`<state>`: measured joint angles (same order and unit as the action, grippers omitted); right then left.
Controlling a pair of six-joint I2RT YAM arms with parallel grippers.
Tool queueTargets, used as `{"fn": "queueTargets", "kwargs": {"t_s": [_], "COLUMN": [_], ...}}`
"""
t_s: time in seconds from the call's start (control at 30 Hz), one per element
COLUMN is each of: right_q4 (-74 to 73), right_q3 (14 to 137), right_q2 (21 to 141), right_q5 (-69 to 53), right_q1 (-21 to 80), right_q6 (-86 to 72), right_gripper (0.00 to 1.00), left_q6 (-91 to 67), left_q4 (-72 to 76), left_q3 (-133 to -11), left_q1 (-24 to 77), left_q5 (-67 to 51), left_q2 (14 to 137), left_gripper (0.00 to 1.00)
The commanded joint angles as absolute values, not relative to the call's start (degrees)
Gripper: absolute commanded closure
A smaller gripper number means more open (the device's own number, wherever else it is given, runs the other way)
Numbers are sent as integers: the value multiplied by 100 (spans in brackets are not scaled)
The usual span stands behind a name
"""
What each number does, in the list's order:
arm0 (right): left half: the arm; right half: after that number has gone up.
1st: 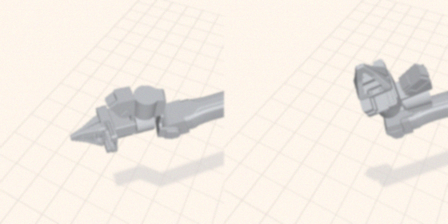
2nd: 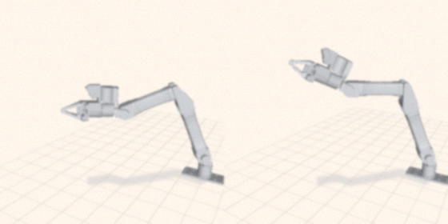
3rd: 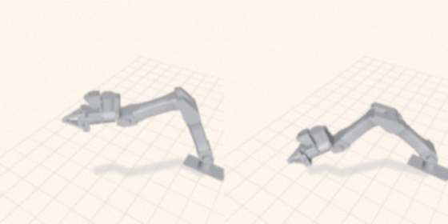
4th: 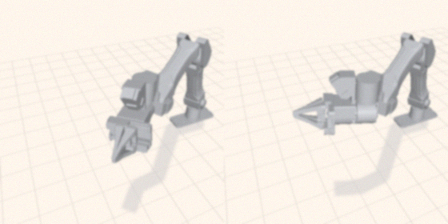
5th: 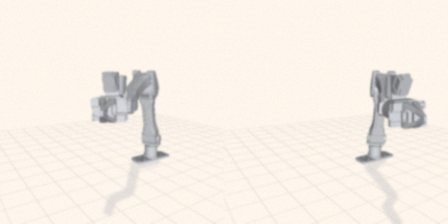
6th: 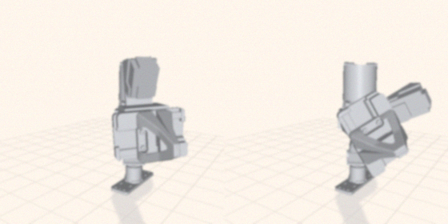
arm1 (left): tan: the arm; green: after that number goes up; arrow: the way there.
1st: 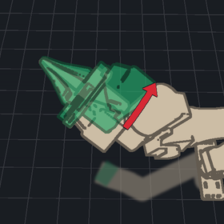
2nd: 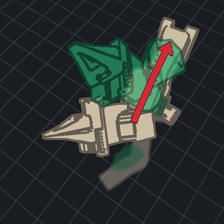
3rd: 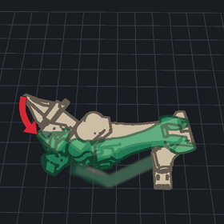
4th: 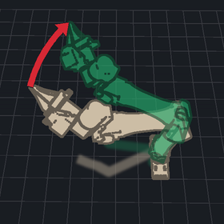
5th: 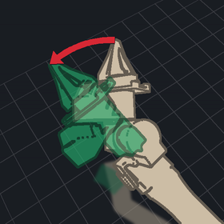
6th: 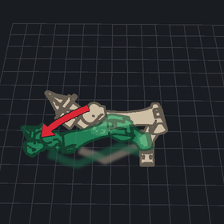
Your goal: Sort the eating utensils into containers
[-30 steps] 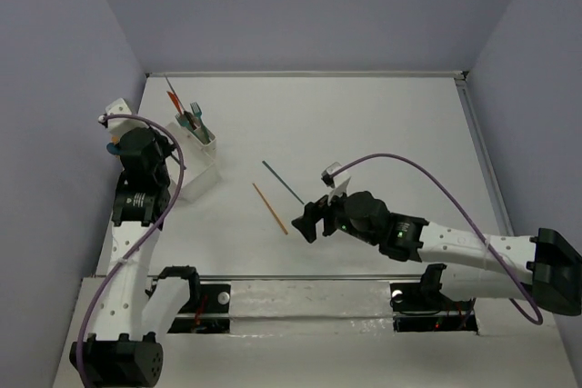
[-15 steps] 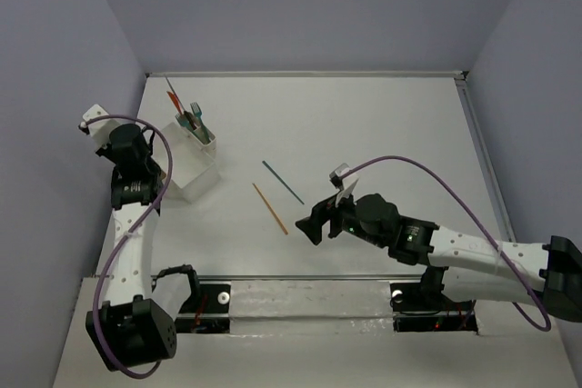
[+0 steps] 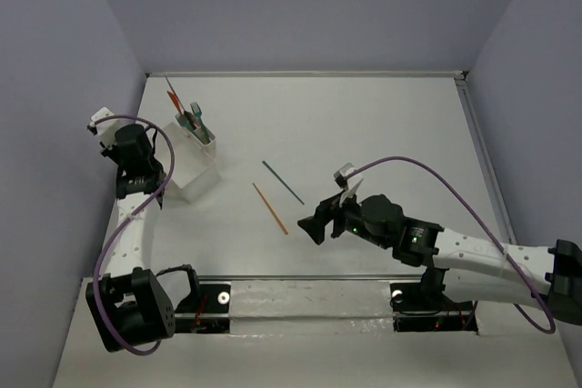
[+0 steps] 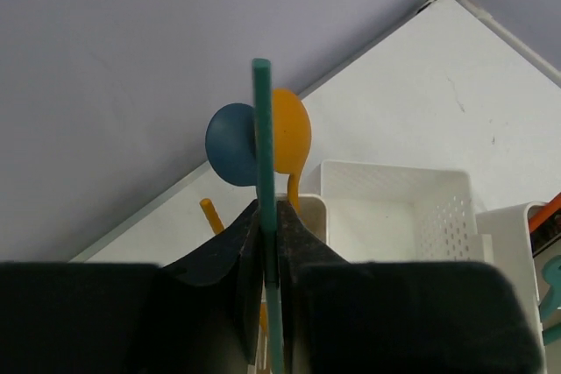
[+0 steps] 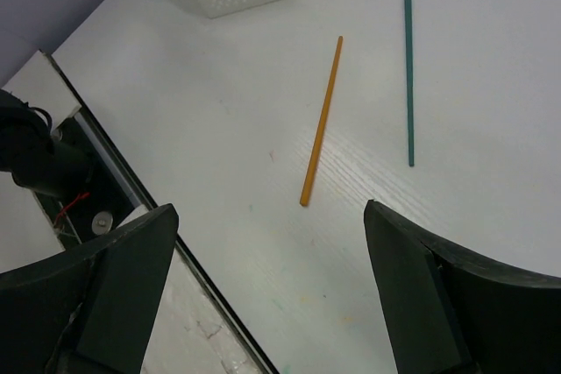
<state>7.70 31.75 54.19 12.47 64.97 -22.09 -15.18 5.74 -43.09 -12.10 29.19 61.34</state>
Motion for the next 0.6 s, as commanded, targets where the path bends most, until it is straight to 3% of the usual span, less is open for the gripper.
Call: {"fn": "queueTargets", "kwargs": {"t_s": [0.0,0.03,0.07,0.13,0.17,0.27,0.37,0.47,0.57], "right_q4": [765,704,590,484,405,290,246,-156,-369], "right_q3": [3331,3427,3480,3611,3656,3840,4033,4350,4631], "right_q2": [5695,5782,5975,6160,6231,6538,6942,7539,7935], "right_q5": [1239,1248,1283,1301,1283,1248,1266,1222,1221], "right_q1": [6521,6521,6521,6521,6521,6521,6521,6521,6521], "right_q6": [-2224,-2241,-2241,-2285,-2294,-2312,-2294,-2268,-2285], "right_gripper": [8,8,8,8,8,8,7,9,16], "left_q6": [-1459,-1511,-1529,-1582,-1626,-1696,-1731,-1732,-1661], "left_q4": [923,923,905,888,879,844,782,773,800], "left_q3": [-4333,-4342,-4350,-4351,-4351,-4368,-4447,-4421,-4377], "left_q1": [-1230,-1230,-1230,-1230,-1230,-1230,-977,-626,-335], "left_q5": [2682,2646,2567,2523,2496,2277,2119,1960,1828], "left_q2": [6047,5995,5959,5845,5801,5617,5353,4923,4450], "left_gripper": [79,71,56,44,31,12,3,1,1]}}
